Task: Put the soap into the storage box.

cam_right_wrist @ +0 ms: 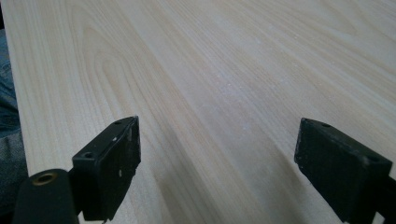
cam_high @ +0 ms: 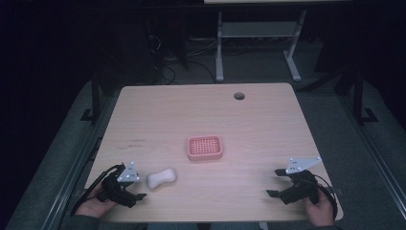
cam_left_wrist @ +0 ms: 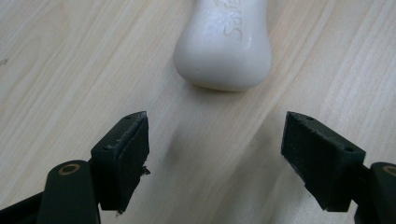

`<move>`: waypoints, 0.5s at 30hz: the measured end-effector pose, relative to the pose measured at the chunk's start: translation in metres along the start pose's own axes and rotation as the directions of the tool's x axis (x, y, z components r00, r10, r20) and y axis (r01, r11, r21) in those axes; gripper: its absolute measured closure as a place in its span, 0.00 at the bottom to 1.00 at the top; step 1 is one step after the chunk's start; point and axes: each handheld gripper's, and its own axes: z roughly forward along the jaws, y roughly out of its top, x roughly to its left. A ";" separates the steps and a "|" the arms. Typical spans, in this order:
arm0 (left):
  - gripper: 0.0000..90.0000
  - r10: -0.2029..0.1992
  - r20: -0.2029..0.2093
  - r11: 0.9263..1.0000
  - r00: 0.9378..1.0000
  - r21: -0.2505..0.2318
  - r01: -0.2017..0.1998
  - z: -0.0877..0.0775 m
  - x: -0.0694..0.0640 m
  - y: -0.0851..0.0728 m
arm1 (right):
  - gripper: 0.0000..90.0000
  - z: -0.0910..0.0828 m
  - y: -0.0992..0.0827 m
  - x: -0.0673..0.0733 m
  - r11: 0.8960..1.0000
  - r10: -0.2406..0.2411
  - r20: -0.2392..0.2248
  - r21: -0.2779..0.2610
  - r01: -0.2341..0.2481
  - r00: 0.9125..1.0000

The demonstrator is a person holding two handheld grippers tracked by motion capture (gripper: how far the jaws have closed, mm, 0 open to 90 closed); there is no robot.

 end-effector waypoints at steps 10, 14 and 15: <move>0.26 0.020 0.005 1.000 1.000 -0.007 -0.020 0.001 0.001 0.008 | 0.16 0.000 0.000 0.000 1.000 -0.003 -0.005 -0.002 0.003 1.000; 0.26 0.019 0.014 1.000 1.000 -0.023 -0.019 0.001 0.002 0.013 | 0.16 0.000 0.000 0.000 1.000 -0.007 -0.005 -0.002 0.007 1.000; 0.26 0.024 0.016 0.999 1.000 -0.024 -0.024 0.001 0.002 0.015 | 0.16 0.000 0.000 0.000 1.000 -0.002 -0.004 -0.001 0.002 1.000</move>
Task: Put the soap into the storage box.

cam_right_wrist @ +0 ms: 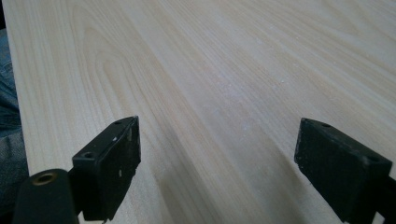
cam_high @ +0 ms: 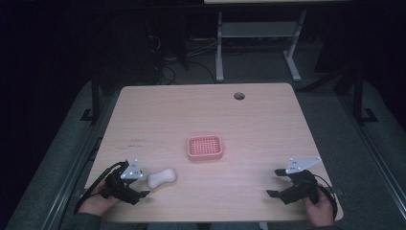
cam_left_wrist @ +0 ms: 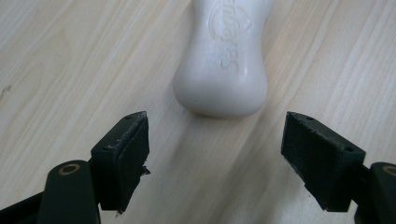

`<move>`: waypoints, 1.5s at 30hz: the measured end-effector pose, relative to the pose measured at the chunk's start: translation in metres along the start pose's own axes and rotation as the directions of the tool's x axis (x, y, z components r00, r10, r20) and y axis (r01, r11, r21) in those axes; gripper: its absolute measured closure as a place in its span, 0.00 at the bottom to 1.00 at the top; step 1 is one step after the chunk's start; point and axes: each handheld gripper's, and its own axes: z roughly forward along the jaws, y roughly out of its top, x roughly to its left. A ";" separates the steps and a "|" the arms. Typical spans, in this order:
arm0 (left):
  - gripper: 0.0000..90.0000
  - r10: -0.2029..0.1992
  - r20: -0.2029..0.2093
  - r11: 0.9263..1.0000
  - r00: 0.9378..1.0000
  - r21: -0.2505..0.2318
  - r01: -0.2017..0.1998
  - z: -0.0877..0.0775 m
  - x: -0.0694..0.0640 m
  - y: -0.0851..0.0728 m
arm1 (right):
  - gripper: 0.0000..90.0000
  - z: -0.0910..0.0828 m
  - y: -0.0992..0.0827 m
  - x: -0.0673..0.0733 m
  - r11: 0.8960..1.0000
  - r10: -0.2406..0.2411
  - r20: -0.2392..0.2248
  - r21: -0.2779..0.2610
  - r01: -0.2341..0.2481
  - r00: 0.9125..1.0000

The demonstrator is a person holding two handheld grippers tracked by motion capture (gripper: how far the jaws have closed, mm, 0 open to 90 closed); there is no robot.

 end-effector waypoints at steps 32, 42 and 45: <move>0.26 0.036 0.055 0.999 0.998 0.004 -0.036 0.015 0.003 0.029 | 0.16 0.001 0.002 0.001 1.000 -0.007 0.000 -0.004 0.007 1.000; 0.27 0.049 0.075 0.999 0.996 0.012 -0.050 0.023 0.006 0.037 | 0.16 0.000 0.002 0.000 1.000 -0.010 0.001 -0.004 0.010 1.000; 0.29 0.044 0.081 0.999 0.996 0.007 -0.045 0.024 0.005 0.038 | 0.16 0.000 0.002 0.000 1.000 -0.008 0.001 -0.003 0.008 1.000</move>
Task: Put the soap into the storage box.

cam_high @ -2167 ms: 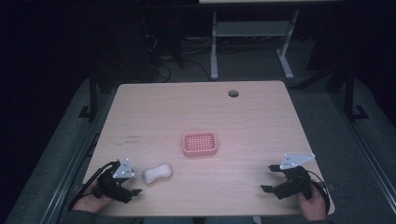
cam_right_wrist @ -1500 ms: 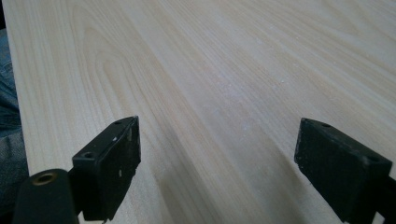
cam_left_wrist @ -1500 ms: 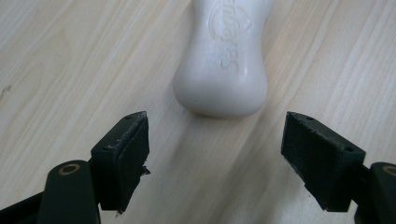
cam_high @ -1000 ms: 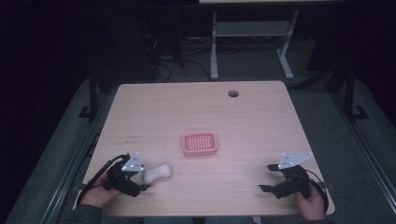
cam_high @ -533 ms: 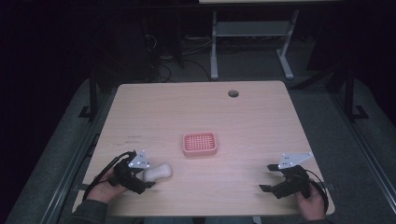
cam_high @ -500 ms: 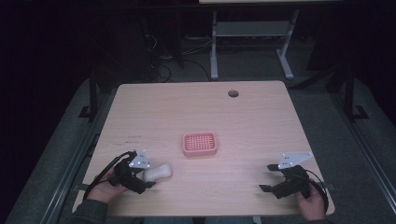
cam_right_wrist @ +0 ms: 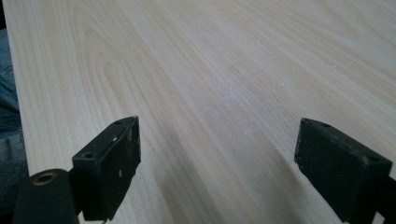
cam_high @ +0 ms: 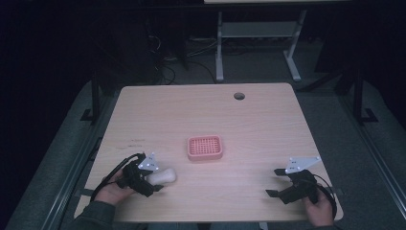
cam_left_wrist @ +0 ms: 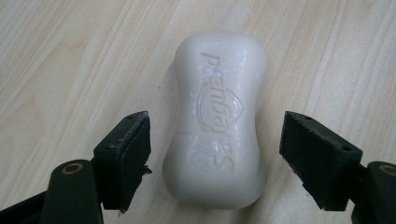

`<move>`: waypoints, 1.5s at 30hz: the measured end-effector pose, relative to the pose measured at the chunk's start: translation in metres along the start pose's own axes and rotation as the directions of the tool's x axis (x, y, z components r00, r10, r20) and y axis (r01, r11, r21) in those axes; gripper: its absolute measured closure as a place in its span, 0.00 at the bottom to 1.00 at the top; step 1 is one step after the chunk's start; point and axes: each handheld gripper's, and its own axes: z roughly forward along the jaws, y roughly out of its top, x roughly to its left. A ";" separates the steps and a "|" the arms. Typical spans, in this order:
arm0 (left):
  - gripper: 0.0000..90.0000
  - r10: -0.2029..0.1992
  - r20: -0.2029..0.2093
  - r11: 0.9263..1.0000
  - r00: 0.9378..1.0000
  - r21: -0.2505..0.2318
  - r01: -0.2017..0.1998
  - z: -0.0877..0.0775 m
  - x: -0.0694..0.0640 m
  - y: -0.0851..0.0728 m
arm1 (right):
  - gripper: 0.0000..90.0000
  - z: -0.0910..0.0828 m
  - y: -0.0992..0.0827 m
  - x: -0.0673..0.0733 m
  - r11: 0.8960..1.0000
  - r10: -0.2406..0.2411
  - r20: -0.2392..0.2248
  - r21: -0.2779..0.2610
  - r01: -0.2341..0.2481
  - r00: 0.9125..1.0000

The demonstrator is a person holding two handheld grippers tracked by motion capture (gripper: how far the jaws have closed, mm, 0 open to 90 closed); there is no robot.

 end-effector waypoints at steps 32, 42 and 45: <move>0.52 0.017 0.064 0.999 0.998 0.041 -0.020 0.015 0.008 0.009 | 0.16 0.001 -0.001 0.000 1.000 0.005 -0.001 0.002 -0.005 1.000; 0.54 0.017 0.066 0.999 0.998 0.048 -0.020 0.016 0.007 0.010 | 0.16 0.002 0.000 0.001 1.000 -0.001 -0.003 0.007 0.001 1.000; 0.54 0.022 0.052 0.997 0.998 0.070 -0.026 0.016 0.006 0.013 | 0.16 0.002 0.000 0.001 1.000 -0.001 -0.004 0.006 0.001 1.000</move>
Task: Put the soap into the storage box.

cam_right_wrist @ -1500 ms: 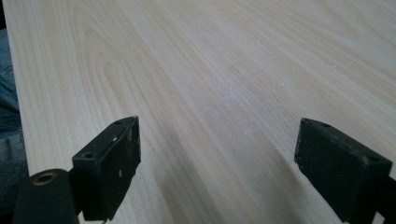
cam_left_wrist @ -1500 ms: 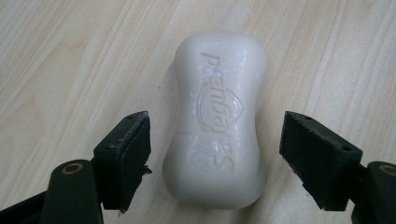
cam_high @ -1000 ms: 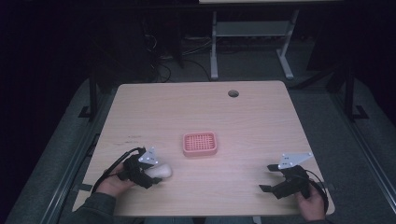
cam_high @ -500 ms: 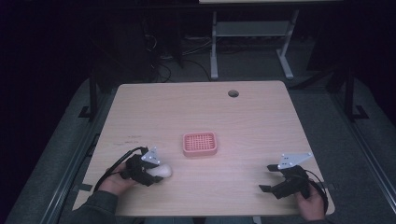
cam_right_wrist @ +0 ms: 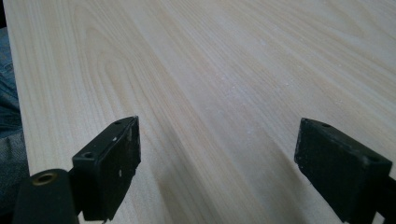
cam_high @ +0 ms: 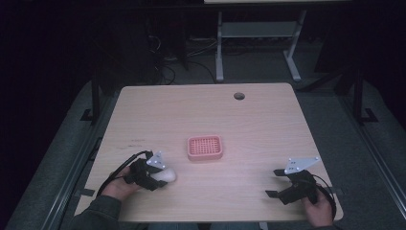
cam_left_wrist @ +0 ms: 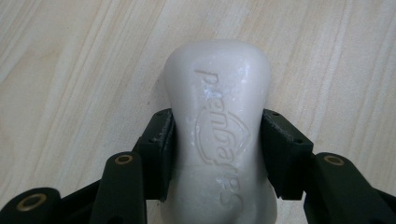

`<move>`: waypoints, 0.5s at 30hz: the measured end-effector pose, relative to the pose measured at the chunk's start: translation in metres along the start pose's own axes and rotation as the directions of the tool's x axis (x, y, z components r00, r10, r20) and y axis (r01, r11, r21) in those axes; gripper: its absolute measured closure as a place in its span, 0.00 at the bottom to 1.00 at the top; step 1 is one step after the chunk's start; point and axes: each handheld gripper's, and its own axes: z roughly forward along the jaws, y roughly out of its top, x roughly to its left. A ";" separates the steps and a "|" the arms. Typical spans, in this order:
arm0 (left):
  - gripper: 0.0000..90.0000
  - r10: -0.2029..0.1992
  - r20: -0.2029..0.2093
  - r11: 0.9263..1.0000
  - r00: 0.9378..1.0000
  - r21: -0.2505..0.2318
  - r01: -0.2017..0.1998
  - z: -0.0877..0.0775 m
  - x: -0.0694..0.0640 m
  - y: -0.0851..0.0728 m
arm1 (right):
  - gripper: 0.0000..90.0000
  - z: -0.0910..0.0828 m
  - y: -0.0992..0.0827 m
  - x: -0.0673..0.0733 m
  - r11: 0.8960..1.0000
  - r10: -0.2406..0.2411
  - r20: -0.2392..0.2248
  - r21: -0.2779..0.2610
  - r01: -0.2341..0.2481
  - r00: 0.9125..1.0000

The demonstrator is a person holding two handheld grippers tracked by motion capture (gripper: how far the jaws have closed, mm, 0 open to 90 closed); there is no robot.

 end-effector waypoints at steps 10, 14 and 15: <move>0.55 -0.011 0.005 1.000 1.000 0.000 0.011 0.000 0.000 0.000 | 0.16 -0.002 -0.001 0.000 1.000 0.003 0.004 -0.008 -0.003 1.000; 0.55 -0.011 0.002 1.000 1.000 -0.012 0.011 -0.002 0.000 0.001 | 0.16 -0.003 -0.001 0.000 1.000 0.005 0.004 -0.009 -0.005 1.000; 0.55 -0.014 -0.001 1.000 1.000 -0.022 0.014 -0.003 0.000 0.000 | 0.16 -0.003 -0.001 0.000 1.000 0.002 0.002 -0.011 -0.002 1.000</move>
